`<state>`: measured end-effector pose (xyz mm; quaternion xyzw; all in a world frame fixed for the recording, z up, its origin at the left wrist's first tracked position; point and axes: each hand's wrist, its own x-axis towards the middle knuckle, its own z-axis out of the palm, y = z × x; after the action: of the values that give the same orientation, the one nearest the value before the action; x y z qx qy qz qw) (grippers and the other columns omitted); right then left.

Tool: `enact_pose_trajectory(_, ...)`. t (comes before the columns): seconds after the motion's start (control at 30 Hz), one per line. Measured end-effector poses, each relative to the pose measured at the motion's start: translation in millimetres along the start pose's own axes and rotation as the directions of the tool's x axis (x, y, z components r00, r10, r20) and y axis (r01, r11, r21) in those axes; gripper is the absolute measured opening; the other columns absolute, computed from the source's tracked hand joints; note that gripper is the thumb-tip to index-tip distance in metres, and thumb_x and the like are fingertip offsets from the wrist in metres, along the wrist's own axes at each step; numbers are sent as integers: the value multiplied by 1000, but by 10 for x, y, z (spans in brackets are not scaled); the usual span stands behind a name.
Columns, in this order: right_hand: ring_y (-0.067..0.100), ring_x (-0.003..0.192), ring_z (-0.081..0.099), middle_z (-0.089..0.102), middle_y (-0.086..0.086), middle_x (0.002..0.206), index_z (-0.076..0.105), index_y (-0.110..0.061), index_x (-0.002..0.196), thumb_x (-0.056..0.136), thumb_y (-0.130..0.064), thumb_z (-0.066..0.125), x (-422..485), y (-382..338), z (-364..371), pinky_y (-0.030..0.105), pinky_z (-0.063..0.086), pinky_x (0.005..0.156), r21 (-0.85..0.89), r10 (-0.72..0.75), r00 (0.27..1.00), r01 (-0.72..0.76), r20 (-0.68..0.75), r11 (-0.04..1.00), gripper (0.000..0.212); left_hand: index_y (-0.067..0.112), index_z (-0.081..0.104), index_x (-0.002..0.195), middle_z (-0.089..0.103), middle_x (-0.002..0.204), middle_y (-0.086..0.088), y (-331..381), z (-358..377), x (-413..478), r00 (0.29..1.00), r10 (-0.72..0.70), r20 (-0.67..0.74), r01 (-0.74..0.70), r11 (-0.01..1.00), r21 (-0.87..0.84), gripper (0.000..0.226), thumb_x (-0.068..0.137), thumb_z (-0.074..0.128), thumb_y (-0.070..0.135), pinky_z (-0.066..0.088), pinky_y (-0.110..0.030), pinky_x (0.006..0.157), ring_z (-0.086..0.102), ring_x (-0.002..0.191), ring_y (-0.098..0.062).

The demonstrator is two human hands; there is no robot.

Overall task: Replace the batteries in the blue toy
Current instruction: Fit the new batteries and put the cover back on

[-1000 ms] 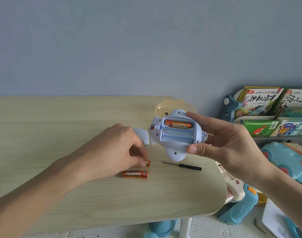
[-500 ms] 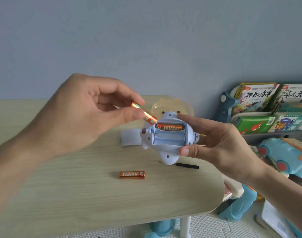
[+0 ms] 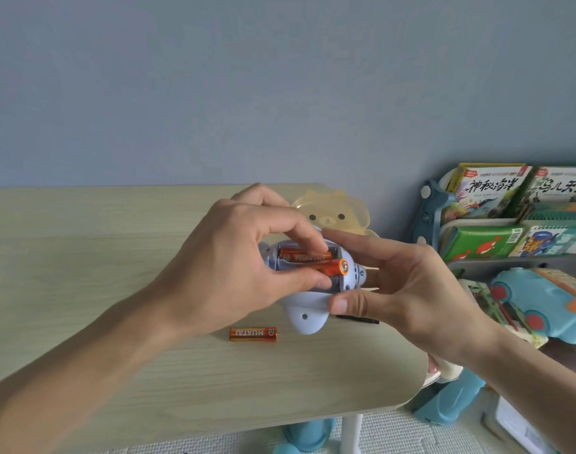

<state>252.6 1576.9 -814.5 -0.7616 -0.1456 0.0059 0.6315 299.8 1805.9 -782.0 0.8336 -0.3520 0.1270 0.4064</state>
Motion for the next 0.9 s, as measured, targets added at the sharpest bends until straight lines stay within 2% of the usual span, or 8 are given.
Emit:
enact_pose_trajectory(0.1, 19, 114, 76, 78, -4, 126, 66, -23, 137, 74, -7, 84, 14, -30, 23, 37, 62, 94, -16, -17, 1000, 17, 8, 1000, 67, 43, 82, 94, 65, 89, 28, -16, -8, -18, 998, 55, -6, -55, 998, -25, 32, 67, 98, 36, 44, -6, 77, 67, 92, -4)
enact_pose_trajectory(0.2, 18, 115, 76, 78, -3, 125, 67, -21, 137, 75, -7, 84, 29, -47, 39, 35, 62, 94, -23, -22, 1000, 23, 15, 999, 66, 35, 84, 101, 61, 84, 35, -24, -21, 4, 978, 210, -10, -209, 975, 75, 26, 76, 89, 29, 45, -17, 80, 59, 86, -7)
enact_pose_trajectory(0.33, 18, 113, 76, 79, -4, 124, 68, -21, 135, 70, -11, 86, 37, -64, 29, 42, 63, 94, 3, 8, 1000, -8, 3, 1000, 69, 29, 86, 101, 75, 79, 14, -77, -73, 28, 933, 356, 56, -360, 909, 211, 19, 82, 85, 29, 50, -35, 77, 55, 81, -17)
enact_pose_trajectory(0.5, 20, 109, 78, 80, -4, 122, 70, -25, 132, 66, -15, 88, 18, -51, 55, 50, 63, 94, -8, 22, 999, -22, -25, 1000, 69, 26, 85, 107, 77, 84, 7, -80, -123, 68, 872, 454, 185, -490, 795, 358, 19, 90, 79, 30, 42, -25, 81, 57, 82, -22)
enact_pose_trajectory(0.6, 23, 115, 75, 77, -3, 129, 67, -18, 137, 69, -12, 88, 8, -39, 72, 51, 61, 96, 0, 30, 1000, -30, -9, 1000, 71, 26, 85, 107, 76, 84, 7, -31, -156, 71, 830, 495, 258, -558, 725, 403, 15, 94, 77, 28, 44, -29, 80, 62, 79, -25)
enact_pose_trajectory(0.7, 21, 116, 75, 77, -3, 129, 70, -17, 134, 71, -8, 86, 3, -50, 89, 44, 62, 96, 11, 32, 999, -32, -6, 999, 66, 28, 81, 98, 72, 83, 7, 7, -178, 79, 799, 495, 340, -600, 676, 427, 10, 97, 72, 28, 48, -38, 75, 63, 81, -24)
enact_pose_trajectory(0.8, 23, 97, 79, 82, 2, 117, 77, -23, 123, 67, -7, 86, 27, -54, 43, 38, 66, 82, 28, 35, 999, -35, -22, 999, 59, 25, 75, 86, 65, 84, 4, -65, -147, 56, 780, 478, 403, -624, 632, 460, 16, 99, 66, 22, 47, -38, 74, 60, 82, -24)
enact_pose_trajectory(0.9, 26, 86, 80, 83, 3, 110, 79, -26, 119, 65, -11, 85, 37, -64, 14, 36, 66, 74, 54, 46, 999, -45, -13, 998, 56, 20, 76, 84, 66, 82, 3, -139, -128, 9, 788, 490, 372, -615, 650, 446, 19, 100, 66, 18, 45, -36, 73, 60, 80, -25)
